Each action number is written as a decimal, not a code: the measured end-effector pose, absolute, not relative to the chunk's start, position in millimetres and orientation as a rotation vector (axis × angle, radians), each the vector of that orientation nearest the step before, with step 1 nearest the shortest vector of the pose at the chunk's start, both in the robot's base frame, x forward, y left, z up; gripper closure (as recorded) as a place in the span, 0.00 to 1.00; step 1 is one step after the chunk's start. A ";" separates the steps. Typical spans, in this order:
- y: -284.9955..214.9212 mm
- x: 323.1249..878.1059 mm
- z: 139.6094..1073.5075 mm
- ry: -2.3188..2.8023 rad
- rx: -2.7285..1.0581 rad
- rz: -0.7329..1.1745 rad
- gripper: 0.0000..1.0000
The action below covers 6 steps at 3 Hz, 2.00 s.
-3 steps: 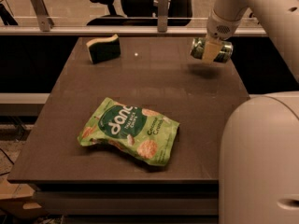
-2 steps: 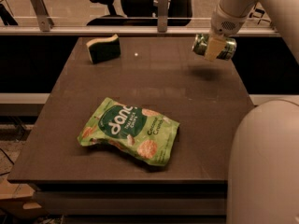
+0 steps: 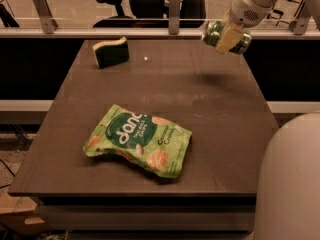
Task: Place green can upright
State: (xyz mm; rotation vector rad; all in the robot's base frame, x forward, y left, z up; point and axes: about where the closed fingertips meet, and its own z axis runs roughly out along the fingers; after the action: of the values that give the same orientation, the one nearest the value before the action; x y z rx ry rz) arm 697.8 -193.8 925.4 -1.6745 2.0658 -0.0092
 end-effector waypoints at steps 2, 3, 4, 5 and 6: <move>-181.5 695.3 967.7 1.920 -1.616 0.086 1.00; -179.5 685.6 987.8 1.868 -1.584 0.126 1.00; -173.8 669.3 1006.7 1.809 -1.567 0.174 1.00; -165.3 655.3 1020.5 1.738 -1.573 0.228 1.00; -153.7 640.9 1030.4 1.636 -1.581 0.291 1.00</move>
Offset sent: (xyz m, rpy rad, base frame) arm -0.0087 0.0078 0.0792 0.2254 -0.1247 0.0722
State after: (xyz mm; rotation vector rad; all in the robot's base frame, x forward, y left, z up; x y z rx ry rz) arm 640.9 -153.7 1030.4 -1.5814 1.6365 0.2906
